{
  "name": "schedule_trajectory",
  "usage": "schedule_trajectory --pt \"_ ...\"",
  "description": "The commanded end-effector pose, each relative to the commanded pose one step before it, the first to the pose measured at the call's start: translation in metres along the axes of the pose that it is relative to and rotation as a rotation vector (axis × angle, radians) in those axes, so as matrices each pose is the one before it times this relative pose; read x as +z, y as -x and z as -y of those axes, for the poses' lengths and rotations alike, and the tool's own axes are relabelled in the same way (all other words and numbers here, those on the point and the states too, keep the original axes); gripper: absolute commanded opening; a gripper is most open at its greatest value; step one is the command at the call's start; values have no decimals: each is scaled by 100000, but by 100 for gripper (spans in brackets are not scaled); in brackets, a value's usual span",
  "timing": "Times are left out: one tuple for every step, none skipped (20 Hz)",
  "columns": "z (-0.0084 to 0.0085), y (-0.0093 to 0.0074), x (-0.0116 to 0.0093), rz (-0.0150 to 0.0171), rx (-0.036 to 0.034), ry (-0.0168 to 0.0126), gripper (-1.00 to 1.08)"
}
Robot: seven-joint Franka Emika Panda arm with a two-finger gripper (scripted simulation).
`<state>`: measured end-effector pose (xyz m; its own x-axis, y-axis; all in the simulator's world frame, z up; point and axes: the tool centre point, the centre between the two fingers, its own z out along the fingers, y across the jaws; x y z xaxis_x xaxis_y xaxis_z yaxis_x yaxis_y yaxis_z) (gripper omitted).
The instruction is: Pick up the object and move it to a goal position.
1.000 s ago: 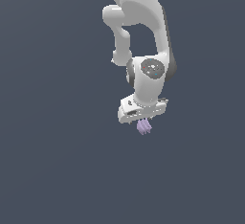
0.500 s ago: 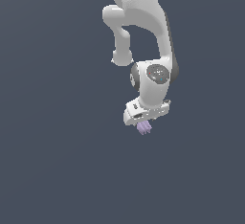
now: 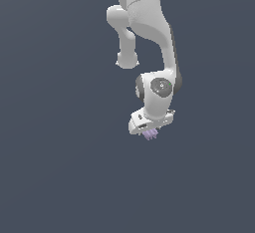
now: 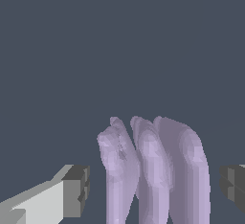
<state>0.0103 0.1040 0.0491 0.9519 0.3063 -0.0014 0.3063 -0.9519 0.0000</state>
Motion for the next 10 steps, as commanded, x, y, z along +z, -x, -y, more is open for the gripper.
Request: schedule_trajectory --pt "18 -66 751 -134 -70 6 100" --pt "-7 -34 128 0 0 0 100" --pt "-6 -36 56 0 0 0 100" --pt "-2 -16 11 0 0 0 100" --pt "0 0 0 0 0 0 -100" --pt "0 0 0 0 0 0 -100" --pt "0 0 0 0 0 0 -100" --pt "0 0 0 0 0 0 -100" --pt "0 0 0 0 0 0 -100" --pt "0 0 0 0 0 0 -100"
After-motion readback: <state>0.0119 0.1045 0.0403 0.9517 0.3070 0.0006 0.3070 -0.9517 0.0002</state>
